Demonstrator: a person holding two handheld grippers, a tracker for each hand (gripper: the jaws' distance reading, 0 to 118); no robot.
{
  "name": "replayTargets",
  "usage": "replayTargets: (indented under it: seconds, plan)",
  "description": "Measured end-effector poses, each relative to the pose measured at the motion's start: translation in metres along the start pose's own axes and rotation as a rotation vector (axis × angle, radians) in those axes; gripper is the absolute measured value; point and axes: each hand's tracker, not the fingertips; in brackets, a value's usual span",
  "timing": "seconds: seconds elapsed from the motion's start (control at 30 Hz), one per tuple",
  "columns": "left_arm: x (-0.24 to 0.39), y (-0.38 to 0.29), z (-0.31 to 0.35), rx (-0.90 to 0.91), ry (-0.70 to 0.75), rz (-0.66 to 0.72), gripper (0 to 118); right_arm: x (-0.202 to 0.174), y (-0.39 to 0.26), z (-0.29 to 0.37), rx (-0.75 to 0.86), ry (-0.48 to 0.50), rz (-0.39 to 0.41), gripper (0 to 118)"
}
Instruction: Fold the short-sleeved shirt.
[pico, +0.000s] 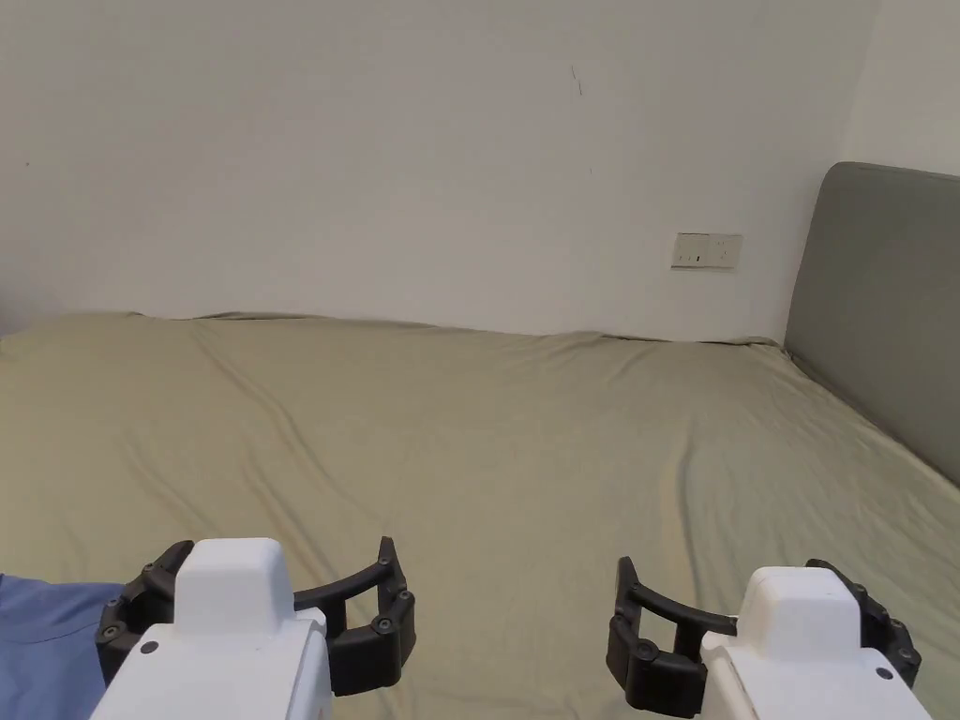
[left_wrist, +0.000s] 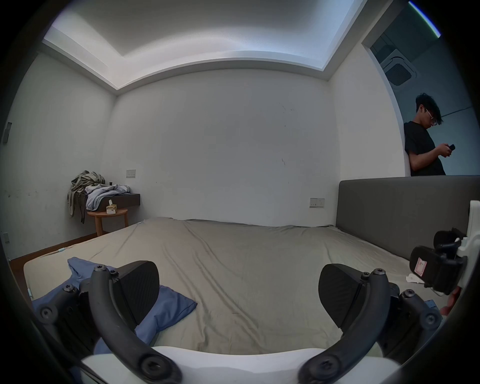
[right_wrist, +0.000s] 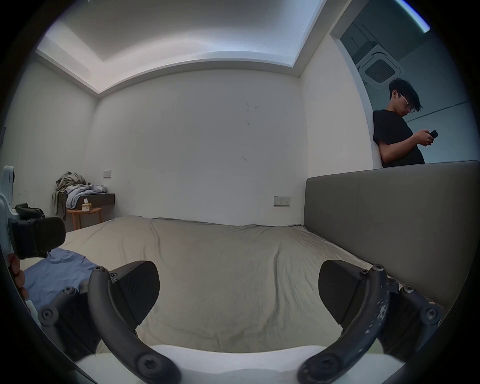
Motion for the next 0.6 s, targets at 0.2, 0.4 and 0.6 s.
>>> replayTargets:
  seconds: [0.2,0.4,0.6]
  plan:
    - [0.0040,-0.0023,0.0003,-0.010,-0.014,-0.008,118,0.0015,0.0010,0.0027,0.005,-0.004,-0.021,118]
    - [0.0059,-0.0030,0.0006,-0.017,-0.019,-0.024,118,-0.0005,0.0001,0.0039,0.005,-0.005,-0.013,118]
    - [0.0052,-0.0033,0.0012,-0.016,-0.018,-0.011,118,-0.0049,-0.0002,0.0046,0.008,-0.011,-0.009,118]
